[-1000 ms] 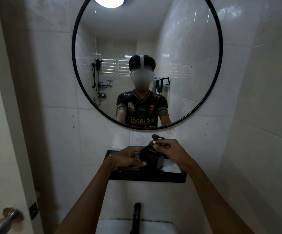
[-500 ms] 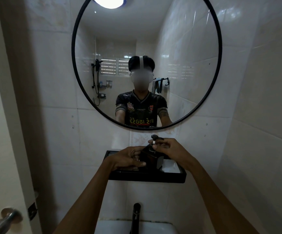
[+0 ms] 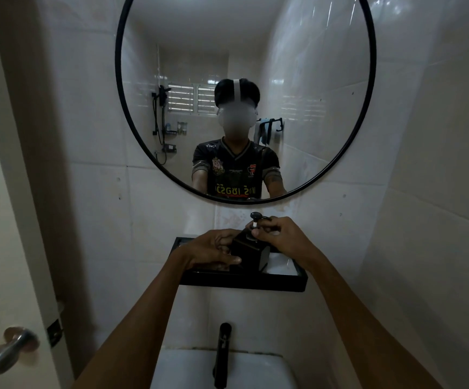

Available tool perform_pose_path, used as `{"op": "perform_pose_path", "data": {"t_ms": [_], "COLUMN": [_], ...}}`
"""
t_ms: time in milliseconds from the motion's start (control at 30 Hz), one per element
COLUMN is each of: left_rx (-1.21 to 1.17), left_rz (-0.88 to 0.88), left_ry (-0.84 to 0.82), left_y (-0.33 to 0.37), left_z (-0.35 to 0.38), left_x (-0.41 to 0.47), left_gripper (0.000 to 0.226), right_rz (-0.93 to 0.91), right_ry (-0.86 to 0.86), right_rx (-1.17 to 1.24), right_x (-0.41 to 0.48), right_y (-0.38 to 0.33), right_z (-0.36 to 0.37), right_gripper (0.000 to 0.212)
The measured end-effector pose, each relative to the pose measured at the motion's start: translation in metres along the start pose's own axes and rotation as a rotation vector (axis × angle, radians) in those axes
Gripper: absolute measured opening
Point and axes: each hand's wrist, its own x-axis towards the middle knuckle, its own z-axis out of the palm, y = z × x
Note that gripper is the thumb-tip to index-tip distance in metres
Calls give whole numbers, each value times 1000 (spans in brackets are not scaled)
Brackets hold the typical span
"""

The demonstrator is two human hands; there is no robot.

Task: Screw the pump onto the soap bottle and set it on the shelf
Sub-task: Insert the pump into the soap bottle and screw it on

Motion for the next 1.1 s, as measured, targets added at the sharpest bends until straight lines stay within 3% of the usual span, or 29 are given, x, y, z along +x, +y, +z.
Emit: {"op": "perform_pose_path", "data": {"t_ms": [433, 700, 900, 1100], "left_rx": [-7, 59, 92, 193], "left_rz": [27, -21, -11, 27], "left_ry": [18, 16, 152, 319], "left_y": [-1, 6, 6, 6], "left_z": [1, 4, 12, 29], "left_x": [1, -5, -12, -10], "left_gripper": [58, 66, 64, 66], "right_rz": [-6, 21, 33, 61], "right_ry": [154, 85, 116, 167], "right_rx": [-190, -92, -12, -10], "right_x": [-5, -8, -7, -7], "right_y": [-2, -8, -7, -5], "right_z": [11, 6, 9, 13], "right_gripper": [26, 26, 21, 30]}}
